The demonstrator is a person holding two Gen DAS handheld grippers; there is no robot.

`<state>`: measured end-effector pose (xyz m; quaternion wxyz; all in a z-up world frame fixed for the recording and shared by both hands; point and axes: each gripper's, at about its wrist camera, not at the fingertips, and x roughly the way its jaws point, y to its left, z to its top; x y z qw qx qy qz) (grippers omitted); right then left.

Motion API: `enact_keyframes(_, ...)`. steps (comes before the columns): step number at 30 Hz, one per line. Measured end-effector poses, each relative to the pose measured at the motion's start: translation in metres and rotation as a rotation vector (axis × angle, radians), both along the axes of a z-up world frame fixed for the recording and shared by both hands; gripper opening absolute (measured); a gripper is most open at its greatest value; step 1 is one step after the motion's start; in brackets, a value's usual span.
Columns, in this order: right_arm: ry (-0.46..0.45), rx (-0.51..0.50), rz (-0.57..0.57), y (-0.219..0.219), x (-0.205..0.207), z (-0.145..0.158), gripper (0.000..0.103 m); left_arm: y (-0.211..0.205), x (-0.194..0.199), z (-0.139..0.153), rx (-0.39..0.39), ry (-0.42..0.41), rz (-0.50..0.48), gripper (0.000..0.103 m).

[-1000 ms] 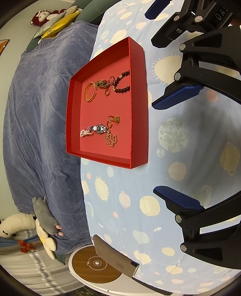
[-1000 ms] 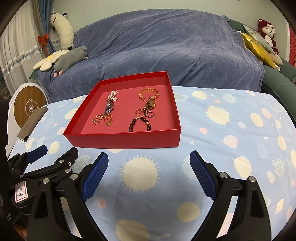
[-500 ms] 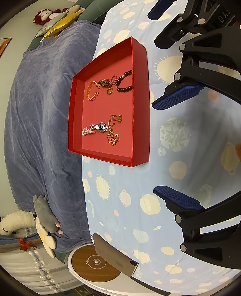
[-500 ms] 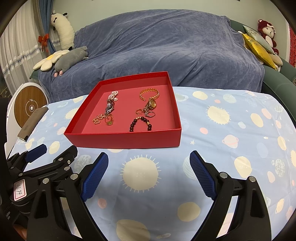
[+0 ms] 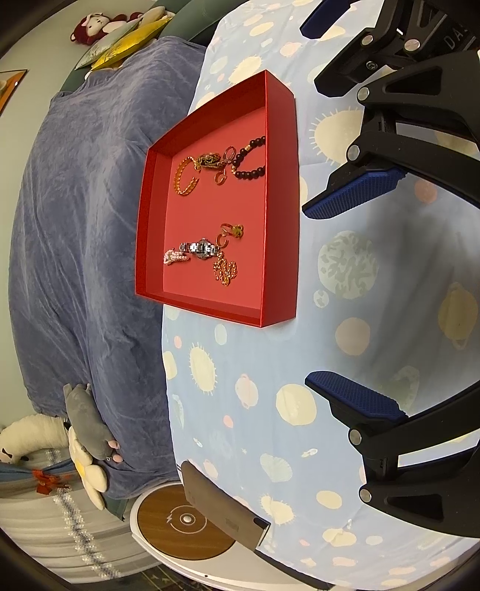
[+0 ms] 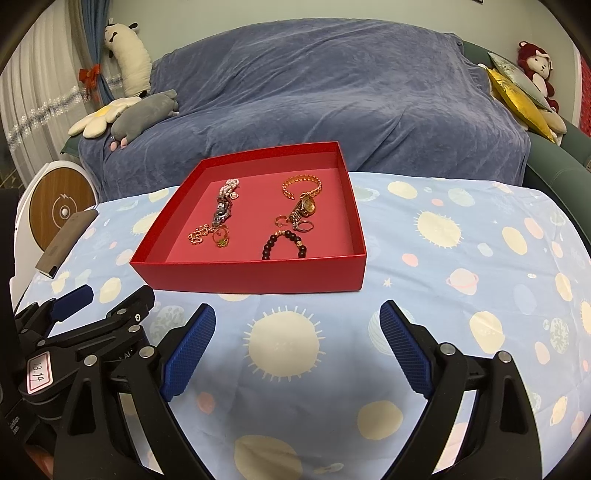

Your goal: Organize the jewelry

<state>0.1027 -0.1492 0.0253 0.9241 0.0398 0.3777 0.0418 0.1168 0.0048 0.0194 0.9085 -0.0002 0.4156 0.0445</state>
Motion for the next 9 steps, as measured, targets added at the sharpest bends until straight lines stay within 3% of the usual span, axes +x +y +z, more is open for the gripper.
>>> enact_keyframes(9, -0.001, 0.003, -0.009, -0.0001, -0.0007, -0.0005, 0.09, 0.0011, -0.0004, 0.0011, 0.001, -0.004, -0.001, 0.082)
